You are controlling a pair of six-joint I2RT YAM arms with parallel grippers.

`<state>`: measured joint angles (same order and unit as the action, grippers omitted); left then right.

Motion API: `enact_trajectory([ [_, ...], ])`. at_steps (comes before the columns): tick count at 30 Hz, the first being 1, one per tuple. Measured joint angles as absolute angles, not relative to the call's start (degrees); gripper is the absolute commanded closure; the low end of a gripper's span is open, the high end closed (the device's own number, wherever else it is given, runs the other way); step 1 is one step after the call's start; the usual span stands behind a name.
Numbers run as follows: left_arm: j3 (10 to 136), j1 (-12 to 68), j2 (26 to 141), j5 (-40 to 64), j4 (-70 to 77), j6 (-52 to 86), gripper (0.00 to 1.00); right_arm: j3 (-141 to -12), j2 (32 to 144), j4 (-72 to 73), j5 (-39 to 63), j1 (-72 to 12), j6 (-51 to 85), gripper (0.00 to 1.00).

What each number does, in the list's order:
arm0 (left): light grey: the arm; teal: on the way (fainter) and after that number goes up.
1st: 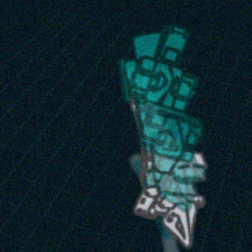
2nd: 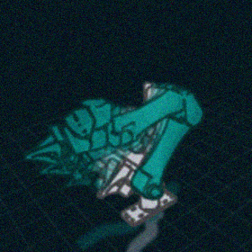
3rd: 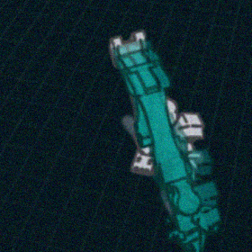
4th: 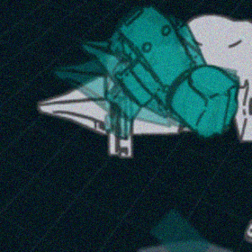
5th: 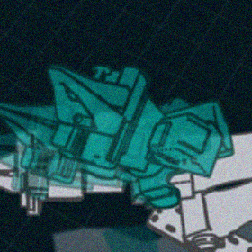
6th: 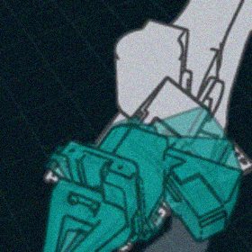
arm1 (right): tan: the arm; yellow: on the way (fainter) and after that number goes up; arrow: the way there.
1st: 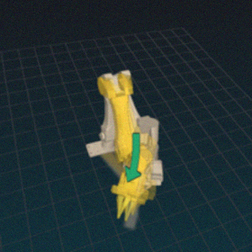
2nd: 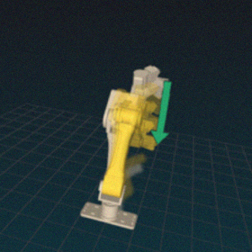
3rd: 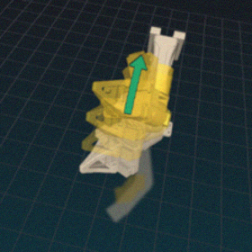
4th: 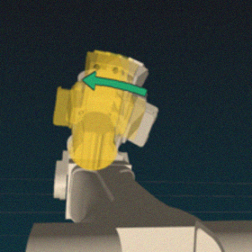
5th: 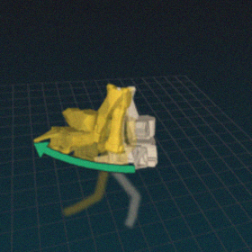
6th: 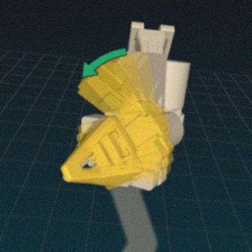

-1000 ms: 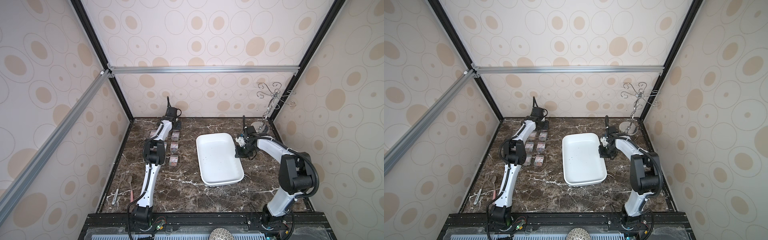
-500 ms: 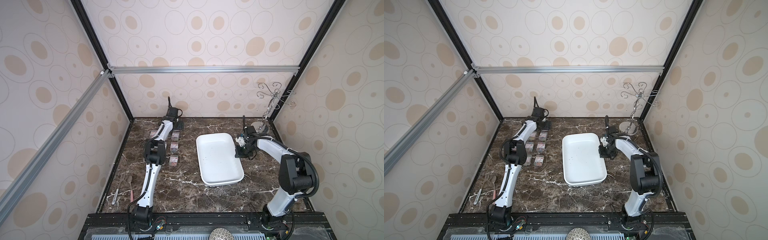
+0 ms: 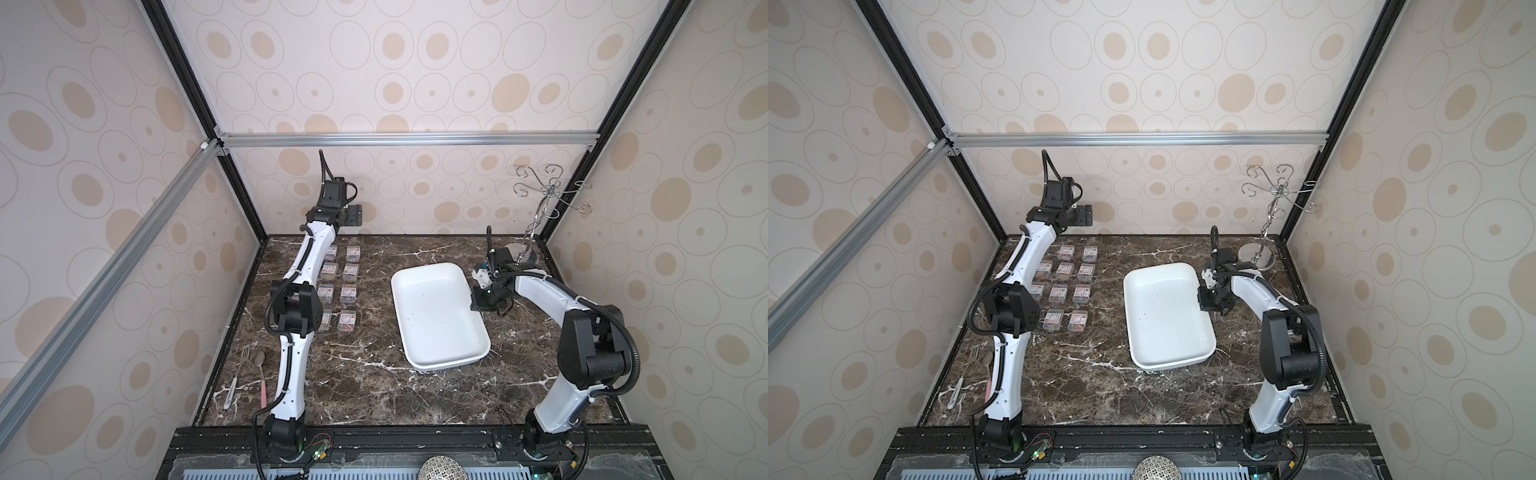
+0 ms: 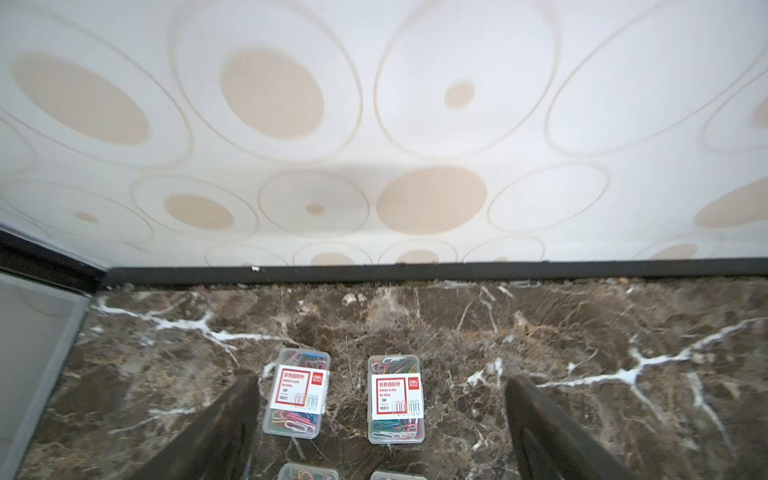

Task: Take the paper clips out of the storage box
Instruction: Reset both arms

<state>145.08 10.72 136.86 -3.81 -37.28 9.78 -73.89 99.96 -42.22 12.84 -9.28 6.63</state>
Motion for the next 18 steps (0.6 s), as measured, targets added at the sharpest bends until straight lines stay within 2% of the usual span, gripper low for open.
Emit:
enact_trajectory([
  [6, 146.0, 12.2, 130.8, -5.8, -38.0, 8.6, 0.08, -76.1, 98.0, -42.4, 11.9, -9.3, 6.8, 0.85],
  [13, 145.4, 15.0, 129.0, -8.6, -42.7, 8.6, 0.07, -76.1, 97.0, -42.5, 11.8, -9.3, 7.1, 0.84],
  [18, 136.4, 18.8, 122.7, -12.0, -43.0, 8.0, 0.00, -74.5, 93.1, -42.4, 11.7, -9.3, 7.6, 0.71],
])
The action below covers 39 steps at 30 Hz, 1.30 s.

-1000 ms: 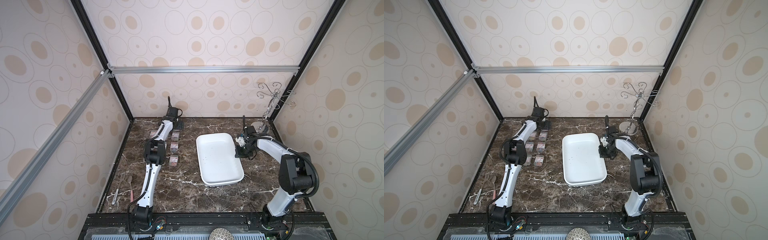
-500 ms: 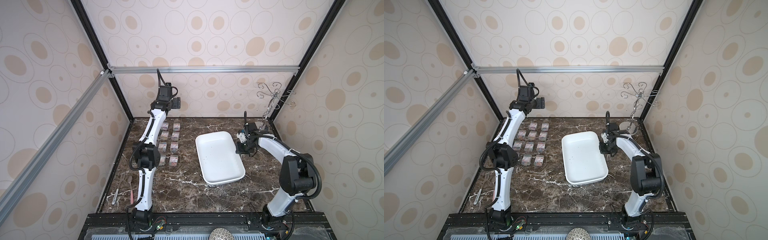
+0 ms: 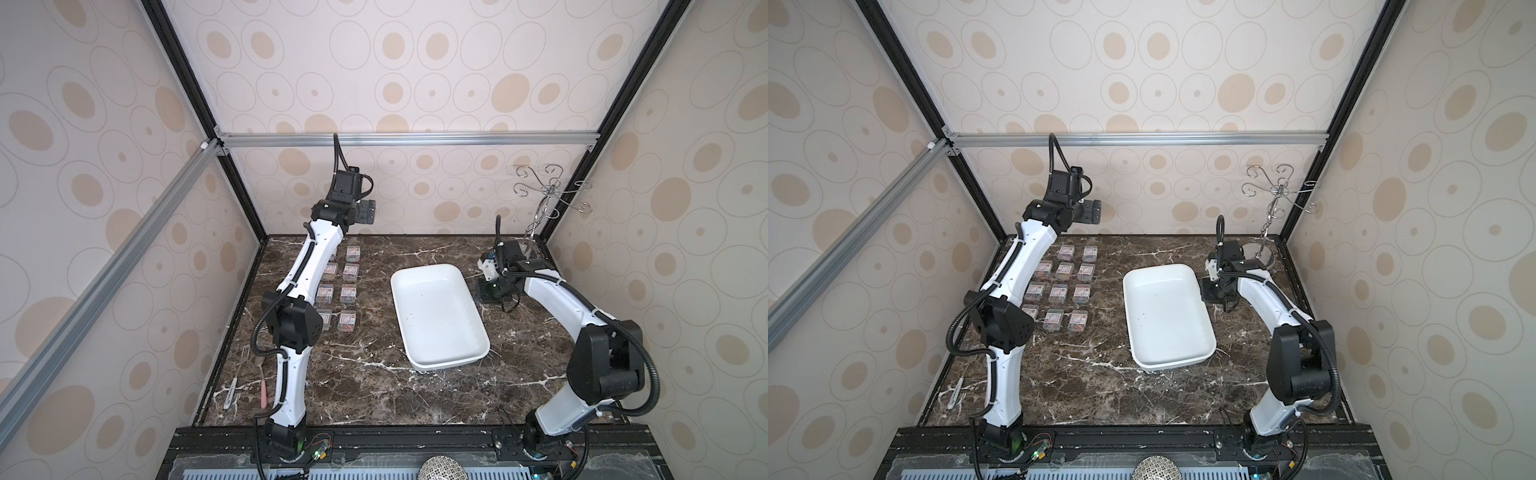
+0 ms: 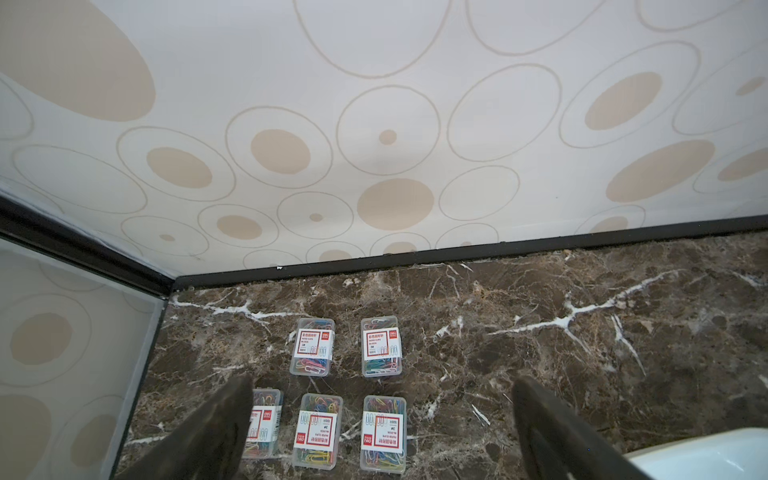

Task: Take the paper clips out of the storage box
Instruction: Reset both arms

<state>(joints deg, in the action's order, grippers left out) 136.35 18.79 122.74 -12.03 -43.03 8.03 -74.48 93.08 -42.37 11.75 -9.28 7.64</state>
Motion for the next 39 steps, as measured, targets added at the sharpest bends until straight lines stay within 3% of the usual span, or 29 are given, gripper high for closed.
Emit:
enact_trajectory([
  [4, 125.0, 21.7, 114.5, -13.5, -40.3, 7.9, 0.00, -73.2, 89.1, -41.5, 11.8, -9.3, 8.0, 0.59],
  [6, 118.5, 22.9, 109.5, -13.6, -37.9, 7.9, 0.00, -72.6, 87.2, -40.9, 11.5, -9.3, 8.5, 0.00],
  [18, 82.8, 23.1, 80.9, -14.2, -22.5, 8.4, 0.00, -69.5, 80.0, -39.5, 5.8, -9.3, 9.2, 0.00],
  [29, 52.9, 22.1, 55.9, -21.1, -0.7, 2.2, 0.00, -67.3, 75.6, -35.2, 5.7, -5.9, 8.7, 0.00],
  [39, 27.2, 16.4, 53.2, -23.2, 23.9, -2.0, 0.00, -65.1, 75.4, -31.0, 3.4, -5.3, 7.2, 0.00],
])
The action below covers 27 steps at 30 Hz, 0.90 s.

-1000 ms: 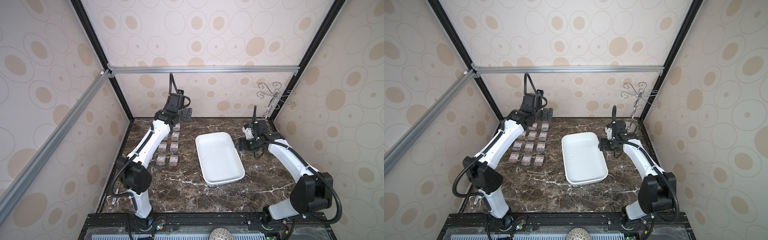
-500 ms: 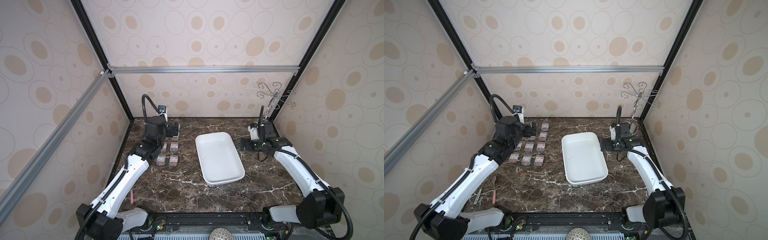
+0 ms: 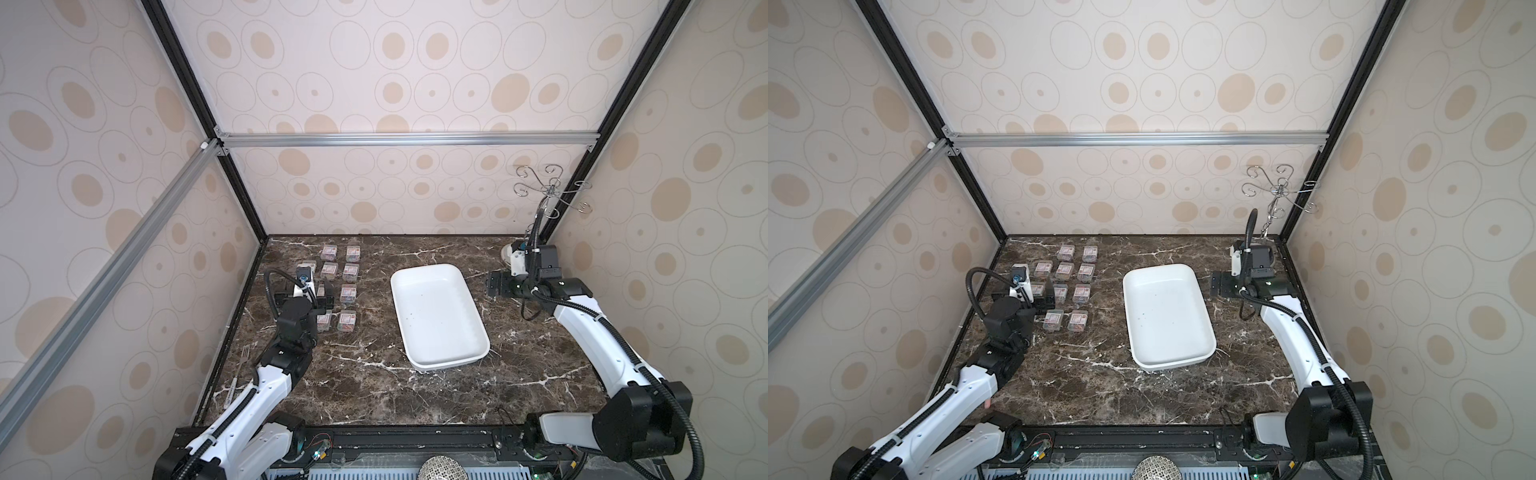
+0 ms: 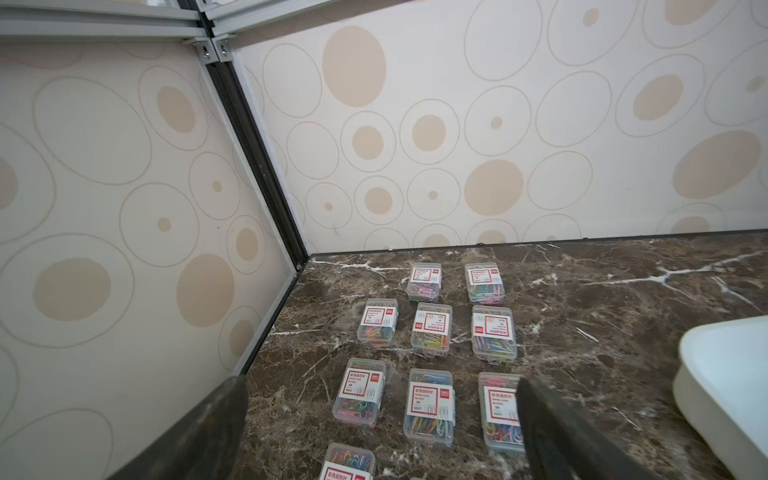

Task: Take the paper clips out of the storage box
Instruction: Reset both arms

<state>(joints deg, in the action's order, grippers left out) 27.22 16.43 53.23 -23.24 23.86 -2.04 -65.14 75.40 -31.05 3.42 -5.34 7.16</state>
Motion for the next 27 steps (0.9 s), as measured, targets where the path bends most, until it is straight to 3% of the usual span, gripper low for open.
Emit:
enact_trajectory([
  [8, 13.9, 10.2, 59.8, -17.8, 42.1, -2.2, 0.00, -63.3, 75.2, -30.0, 2.5, -4.8, 6.2, 0.00],
  [12, 11.8, 7.9, 66.6, -15.3, 51.5, -2.2, 0.00, -63.2, 75.2, -29.3, 2.2, -4.8, 5.9, 0.00],
  [22, 9.0, -1.4, 88.4, 2.1, 75.7, 0.2, 0.00, -60.2, 74.6, -25.7, 1.8, -3.8, 5.0, 0.00],
  [27, 10.1, -2.2, 90.5, 6.7, 76.3, 0.8, 0.00, -57.8, 73.9, -21.8, 1.7, -3.6, 4.4, 0.00],
])
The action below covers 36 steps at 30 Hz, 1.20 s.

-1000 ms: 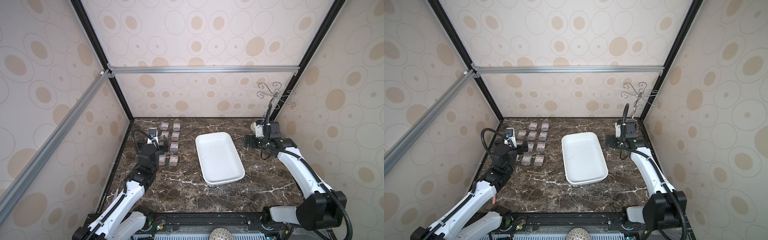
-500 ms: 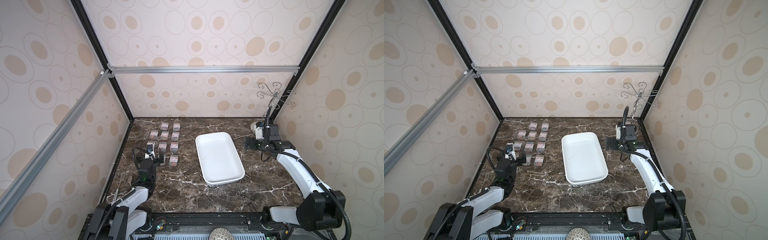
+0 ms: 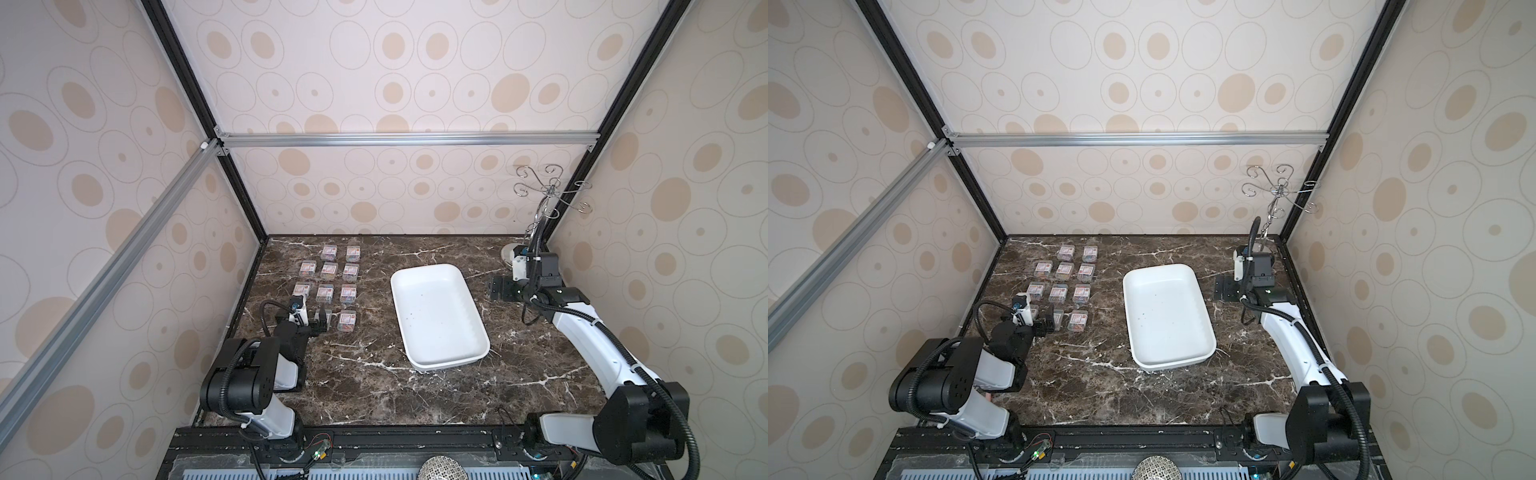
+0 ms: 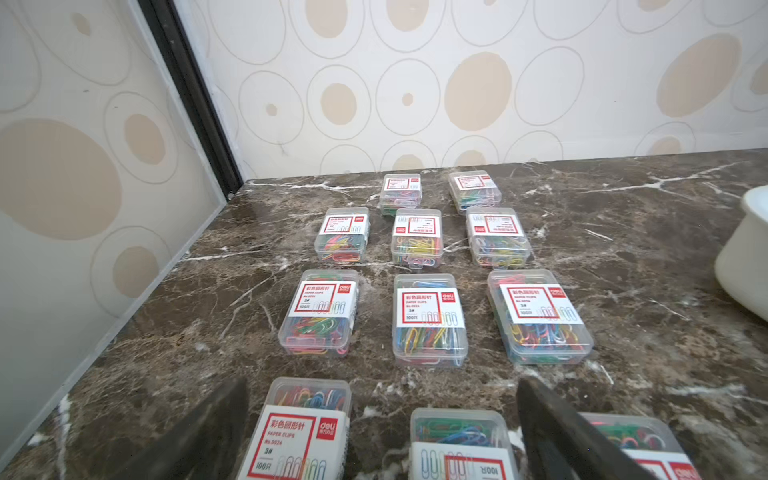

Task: Take the paper clips out of the storage box
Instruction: Reset both arms

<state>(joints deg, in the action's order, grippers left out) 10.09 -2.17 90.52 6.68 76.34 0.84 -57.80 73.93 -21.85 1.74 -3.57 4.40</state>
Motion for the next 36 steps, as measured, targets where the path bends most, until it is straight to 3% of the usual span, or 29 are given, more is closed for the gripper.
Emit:
enact_trajectory([
  [19, 10.8, -2.2, 90.5, 8.8, 77.6, 1.1, 0.00, -38.4, 69.5, 1.1, 1.5, -1.8, -0.6, 0.00],
  [36, 10.8, -2.2, 90.5, 8.7, 77.6, 1.1, 0.00, -19.9, 86.5, 44.5, 5.2, 0.2, -0.8, 0.00],
])
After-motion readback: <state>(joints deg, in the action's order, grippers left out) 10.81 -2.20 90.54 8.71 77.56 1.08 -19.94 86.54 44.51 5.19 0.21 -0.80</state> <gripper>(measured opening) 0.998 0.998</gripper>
